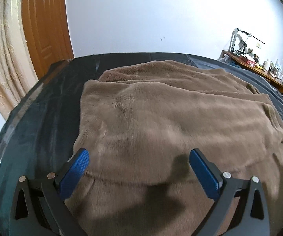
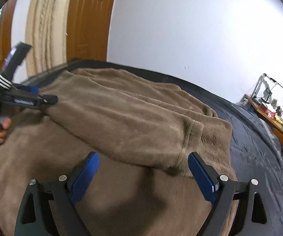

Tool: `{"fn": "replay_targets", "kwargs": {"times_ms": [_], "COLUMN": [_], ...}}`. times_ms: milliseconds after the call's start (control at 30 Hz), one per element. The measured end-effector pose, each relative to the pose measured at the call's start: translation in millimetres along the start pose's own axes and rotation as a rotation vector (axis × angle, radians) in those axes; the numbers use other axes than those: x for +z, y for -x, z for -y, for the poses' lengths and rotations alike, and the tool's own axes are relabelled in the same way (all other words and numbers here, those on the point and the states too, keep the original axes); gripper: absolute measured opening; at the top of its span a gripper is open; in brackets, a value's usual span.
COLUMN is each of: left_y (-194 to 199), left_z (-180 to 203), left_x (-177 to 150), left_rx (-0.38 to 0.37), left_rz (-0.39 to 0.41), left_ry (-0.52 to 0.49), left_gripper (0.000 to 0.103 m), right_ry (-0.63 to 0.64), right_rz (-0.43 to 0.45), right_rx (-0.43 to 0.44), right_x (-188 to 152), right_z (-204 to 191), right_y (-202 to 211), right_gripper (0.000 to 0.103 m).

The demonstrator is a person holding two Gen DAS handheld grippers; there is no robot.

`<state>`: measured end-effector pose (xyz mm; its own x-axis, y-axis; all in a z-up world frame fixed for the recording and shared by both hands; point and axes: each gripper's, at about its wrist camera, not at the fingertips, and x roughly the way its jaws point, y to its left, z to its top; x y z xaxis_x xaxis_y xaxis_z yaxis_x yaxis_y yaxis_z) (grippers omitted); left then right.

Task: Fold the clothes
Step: 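Move both open grippers to the end of the folded fleece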

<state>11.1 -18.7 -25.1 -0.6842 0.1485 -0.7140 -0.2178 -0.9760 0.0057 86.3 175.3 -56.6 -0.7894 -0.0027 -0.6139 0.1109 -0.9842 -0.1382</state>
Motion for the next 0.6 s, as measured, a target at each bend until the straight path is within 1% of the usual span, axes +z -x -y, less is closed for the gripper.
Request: {"fn": "replay_targets", "kwargs": {"times_ms": [167, 300, 500, 600], "left_y": [24.1, 53.5, 92.8, 108.1], "left_z": [2.3, -5.7, -33.7, -55.8], "left_x": [-17.4, -35.4, -66.6, -86.0], "left_rx": [-0.026, -0.076, -0.141, -0.186], "left_rz": [0.001, 0.013, 0.033, 0.012], "left_ry": [-0.007, -0.008, -0.025, -0.007], "left_gripper": [0.102, 0.102, 0.102, 0.102], "right_ry": [-0.054, -0.101, -0.119, -0.102], "right_rz": [0.029, 0.032, 0.04, 0.033], "right_rx": [0.065, 0.107, 0.17, 0.201], "right_x": [-19.0, -37.9, -71.0, -90.9], "right_z": [0.8, 6.0, 13.0, 12.1], "right_y": [31.9, 54.5, 92.2, 111.2], "right_gripper": [0.093, 0.093, 0.093, 0.093]}}
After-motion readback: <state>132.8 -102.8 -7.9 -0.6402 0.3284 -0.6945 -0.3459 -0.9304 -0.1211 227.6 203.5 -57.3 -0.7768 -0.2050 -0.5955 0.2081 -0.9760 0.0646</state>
